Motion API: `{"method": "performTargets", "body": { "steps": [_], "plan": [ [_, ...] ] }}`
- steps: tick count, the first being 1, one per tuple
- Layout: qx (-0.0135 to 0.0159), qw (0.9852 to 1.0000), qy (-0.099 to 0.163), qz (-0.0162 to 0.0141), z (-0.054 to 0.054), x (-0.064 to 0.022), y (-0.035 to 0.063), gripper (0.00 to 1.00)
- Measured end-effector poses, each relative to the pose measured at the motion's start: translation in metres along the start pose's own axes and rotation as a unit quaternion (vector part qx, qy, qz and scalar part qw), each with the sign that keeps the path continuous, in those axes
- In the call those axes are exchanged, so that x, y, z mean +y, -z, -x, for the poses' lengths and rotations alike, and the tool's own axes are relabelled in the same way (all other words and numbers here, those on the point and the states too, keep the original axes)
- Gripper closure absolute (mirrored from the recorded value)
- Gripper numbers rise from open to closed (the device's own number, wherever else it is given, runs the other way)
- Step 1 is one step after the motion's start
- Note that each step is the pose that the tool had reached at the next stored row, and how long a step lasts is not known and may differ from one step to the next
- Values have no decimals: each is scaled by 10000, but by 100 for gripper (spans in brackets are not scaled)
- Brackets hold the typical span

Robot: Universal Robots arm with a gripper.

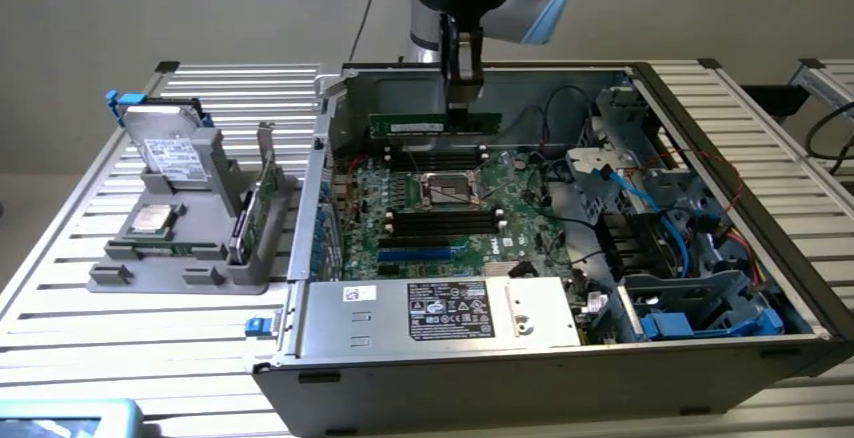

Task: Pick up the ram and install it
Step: 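Pick up the ram and move it above insertion slot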

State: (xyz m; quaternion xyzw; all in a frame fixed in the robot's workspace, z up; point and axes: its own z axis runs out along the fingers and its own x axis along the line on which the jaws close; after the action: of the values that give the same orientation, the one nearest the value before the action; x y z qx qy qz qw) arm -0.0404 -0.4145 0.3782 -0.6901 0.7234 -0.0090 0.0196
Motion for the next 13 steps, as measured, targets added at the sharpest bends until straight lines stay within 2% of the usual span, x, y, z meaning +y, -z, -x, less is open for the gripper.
{"method": "performTargets", "body": {
  "steps": [4, 8, 13],
  "plan": [
    [-44, 10000, -2, 2, 79, 5, -28, 88],
    [-49, 10000, -2, 2, 170, -1, -64, 88],
    [-49, 10000, -2, 2, 216, -2, -98, 88]
  ]
}}
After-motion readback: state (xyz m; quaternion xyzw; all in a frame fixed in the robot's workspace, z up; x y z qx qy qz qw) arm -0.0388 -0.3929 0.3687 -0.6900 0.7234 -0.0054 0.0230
